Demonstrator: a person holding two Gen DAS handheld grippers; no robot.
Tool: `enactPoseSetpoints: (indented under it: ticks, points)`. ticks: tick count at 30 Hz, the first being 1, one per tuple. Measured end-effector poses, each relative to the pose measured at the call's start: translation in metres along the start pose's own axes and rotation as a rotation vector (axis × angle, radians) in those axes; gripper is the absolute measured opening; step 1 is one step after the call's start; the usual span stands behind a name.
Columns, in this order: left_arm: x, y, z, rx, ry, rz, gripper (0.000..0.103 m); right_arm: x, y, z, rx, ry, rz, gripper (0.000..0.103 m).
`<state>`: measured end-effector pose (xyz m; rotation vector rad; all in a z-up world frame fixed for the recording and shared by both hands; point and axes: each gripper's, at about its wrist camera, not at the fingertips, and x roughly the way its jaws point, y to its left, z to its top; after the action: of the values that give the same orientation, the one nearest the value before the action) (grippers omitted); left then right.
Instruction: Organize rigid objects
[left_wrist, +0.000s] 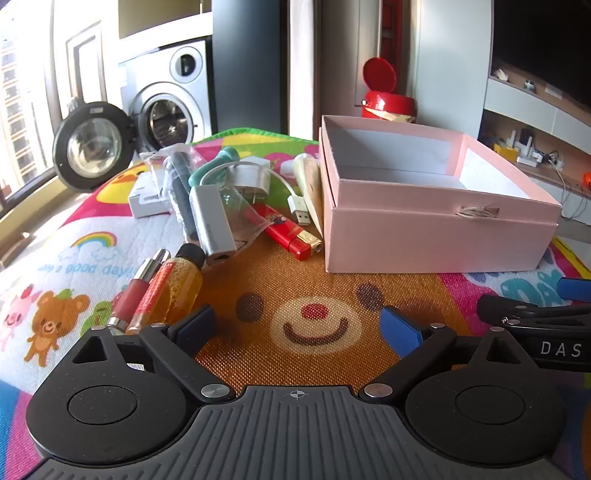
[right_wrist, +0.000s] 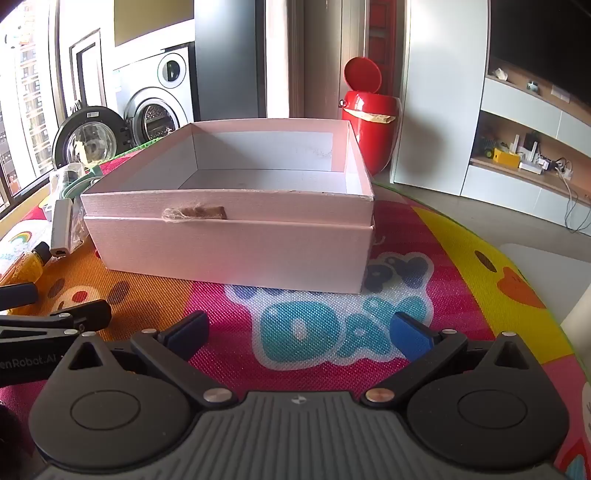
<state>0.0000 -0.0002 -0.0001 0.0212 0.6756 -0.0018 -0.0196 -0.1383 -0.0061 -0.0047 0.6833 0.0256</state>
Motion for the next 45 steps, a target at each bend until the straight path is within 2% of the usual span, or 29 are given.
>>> enactPoseSetpoints:
  ticks: [45]
  points:
    - [-0.0032, -0.0020, -0.0017, -0.002, 0.000, -0.002, 0.099, -0.0003, -0.0002, 0.0005, 0.001, 0.001, 0.001, 0.103]
